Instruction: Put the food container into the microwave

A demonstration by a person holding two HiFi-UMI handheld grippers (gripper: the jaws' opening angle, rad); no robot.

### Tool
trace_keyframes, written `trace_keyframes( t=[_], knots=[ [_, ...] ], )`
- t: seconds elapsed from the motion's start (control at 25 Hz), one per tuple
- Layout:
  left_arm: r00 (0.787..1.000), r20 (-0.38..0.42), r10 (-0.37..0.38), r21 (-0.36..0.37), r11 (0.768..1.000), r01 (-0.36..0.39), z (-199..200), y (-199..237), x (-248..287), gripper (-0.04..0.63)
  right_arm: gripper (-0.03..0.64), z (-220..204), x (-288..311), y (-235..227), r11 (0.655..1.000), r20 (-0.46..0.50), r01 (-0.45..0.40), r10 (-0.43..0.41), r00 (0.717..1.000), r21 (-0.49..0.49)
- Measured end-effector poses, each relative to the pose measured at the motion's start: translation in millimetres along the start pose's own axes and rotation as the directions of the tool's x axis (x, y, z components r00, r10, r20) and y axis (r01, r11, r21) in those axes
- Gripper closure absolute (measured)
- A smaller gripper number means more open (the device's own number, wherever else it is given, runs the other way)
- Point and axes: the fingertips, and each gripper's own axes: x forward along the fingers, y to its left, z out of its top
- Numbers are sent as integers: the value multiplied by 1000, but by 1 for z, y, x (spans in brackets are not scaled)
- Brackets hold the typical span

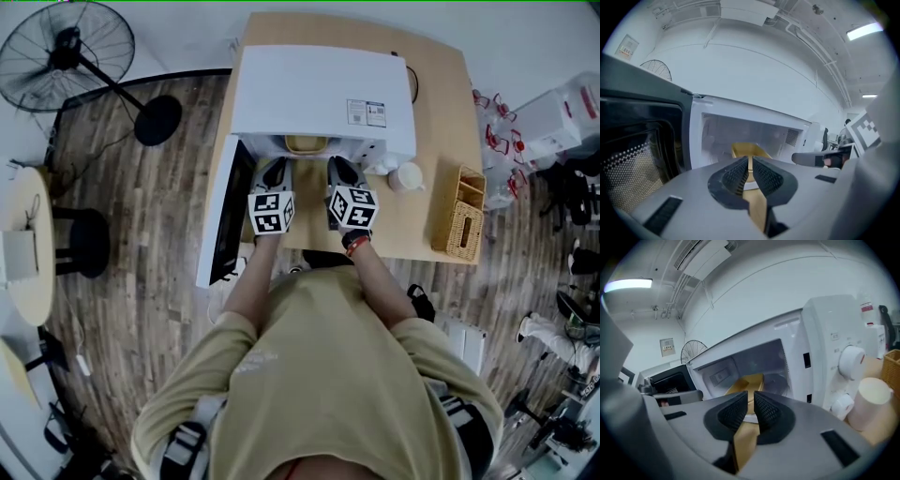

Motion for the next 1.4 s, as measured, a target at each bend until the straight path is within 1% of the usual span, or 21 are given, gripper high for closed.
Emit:
trace_keyframes(
  t=[0.32,0.44,0.76,0.96,1.08,1.16,1.24,1.32,1.4],
  knots=[
    [999,27,23,14,1000,-23,-1,-3,-31,566,575,0,-34,9,999,32,13,-11,999,-45],
    [999,37,17,22,1000,-18,0,-4,-40,575,585,0,-43,12,998,45,18,-15,999,-52],
    [1000,27,-6,28,1000,5,-5,-8,-53,575,594,-2,-52,21,998,55,14,-11,998,-54],
    [999,24,-23,18,1000,22,-4,-10,-51,575,594,0,-50,21,998,52,12,-9,999,-56],
    [998,31,-47,-21,999,48,-2,-12,-47,575,594,1,-45,21,998,43,5,-2,999,-64],
    [998,10,-55,-18,998,55,-6,-13,-42,575,594,2,-40,22,997,30,-8,10,1000,-79],
    [998,-33,-59,-13,998,59,-18,-14,-37,575,594,-1,-34,25,994,5,-25,26,1000,-103],
    [993,-97,-62,-31,998,59,-39,-9,-40,575,595,-13,-28,32,991,-42,-44,40,998,-123],
    [983,-170,-69,-50,997,61,-64,-3,-47,575,595,-31,-23,43,989,-107,-67,53,993,-133]
  ],
)
